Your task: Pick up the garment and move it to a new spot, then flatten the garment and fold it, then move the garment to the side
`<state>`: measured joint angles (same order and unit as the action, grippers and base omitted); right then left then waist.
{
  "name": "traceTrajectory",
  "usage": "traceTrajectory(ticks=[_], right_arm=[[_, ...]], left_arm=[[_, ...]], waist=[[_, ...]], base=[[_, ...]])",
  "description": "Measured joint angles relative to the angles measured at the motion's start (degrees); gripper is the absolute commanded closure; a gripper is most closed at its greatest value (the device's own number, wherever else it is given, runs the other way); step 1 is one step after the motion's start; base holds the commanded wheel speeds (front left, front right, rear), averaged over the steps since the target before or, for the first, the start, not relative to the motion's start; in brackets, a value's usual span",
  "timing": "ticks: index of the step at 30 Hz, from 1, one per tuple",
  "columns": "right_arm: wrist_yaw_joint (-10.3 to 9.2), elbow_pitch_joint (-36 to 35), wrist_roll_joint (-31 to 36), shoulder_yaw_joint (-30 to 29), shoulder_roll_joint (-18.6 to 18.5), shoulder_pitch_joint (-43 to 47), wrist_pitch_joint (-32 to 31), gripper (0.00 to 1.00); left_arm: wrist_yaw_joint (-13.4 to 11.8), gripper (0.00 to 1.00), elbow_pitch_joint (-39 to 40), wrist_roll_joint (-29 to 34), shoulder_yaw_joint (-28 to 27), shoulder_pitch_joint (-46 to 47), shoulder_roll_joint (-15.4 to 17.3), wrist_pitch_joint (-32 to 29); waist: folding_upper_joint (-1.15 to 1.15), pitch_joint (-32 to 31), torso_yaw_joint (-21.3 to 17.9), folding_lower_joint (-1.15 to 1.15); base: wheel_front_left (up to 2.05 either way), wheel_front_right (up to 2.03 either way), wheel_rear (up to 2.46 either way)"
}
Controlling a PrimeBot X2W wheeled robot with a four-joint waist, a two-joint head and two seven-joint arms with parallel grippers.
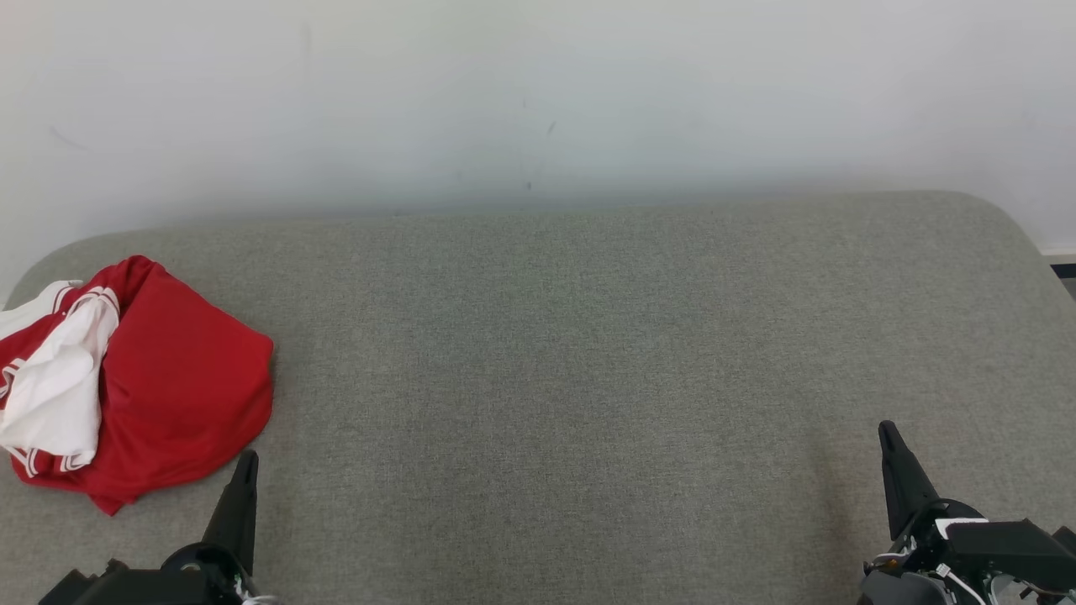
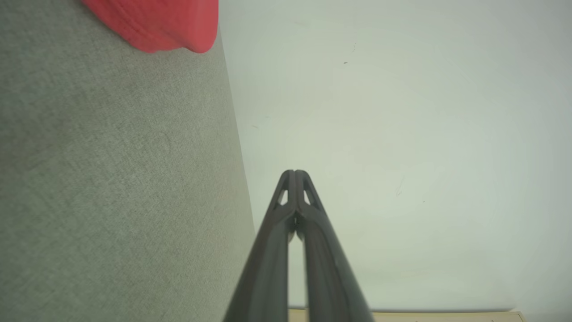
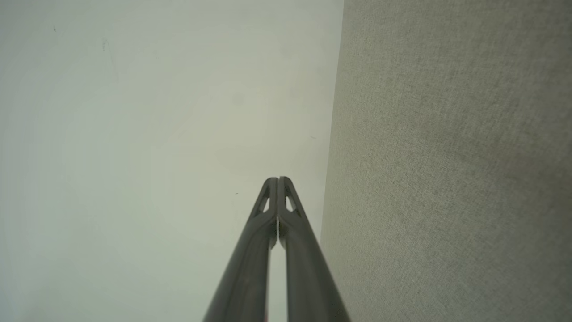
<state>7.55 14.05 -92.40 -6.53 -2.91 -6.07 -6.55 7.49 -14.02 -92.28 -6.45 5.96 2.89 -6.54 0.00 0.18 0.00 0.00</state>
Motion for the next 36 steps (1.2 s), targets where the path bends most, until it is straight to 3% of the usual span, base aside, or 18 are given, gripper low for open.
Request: traceTrajectory(ticks=[14,15,27,36], right_arm=[[0.00,0.0,0.0,0.0,0.0,0.0,0.0,1.00],[0.00,0.0,0.0,0.0,0.0,0.0,0.0,0.00],[0.00,2.2,0.4,1.6,0.2,2.9,1.9,0.00],[0.00,0.5,6.1,2.7,0.3,2.9,4.3,0.00]], left_arm=[[0.0,1.00,0.0,0.0,0.0,0.0,0.0,0.0],[0.0,0.00,0.0,0.0,0.0,0.0,0.0,0.0],[0.0,0.00,-1.7,1.2,0.9,-2.8,-0.5,2.0],[-0.1,0.00,0.5,8.0,1.2,-2.8,-0.5,4.3]], waist=[[0.00,0.0,0.0,0.00],[0.00,0.0,0.0,0.00],[0.00,0.0,0.0,0.00],[0.00,0.1,0.1,0.00]], base=[[0.00,0.00,0.00],[0.00,0.00,0.00],[0.00,0.00,0.00],[0.00,0.00,0.00]])
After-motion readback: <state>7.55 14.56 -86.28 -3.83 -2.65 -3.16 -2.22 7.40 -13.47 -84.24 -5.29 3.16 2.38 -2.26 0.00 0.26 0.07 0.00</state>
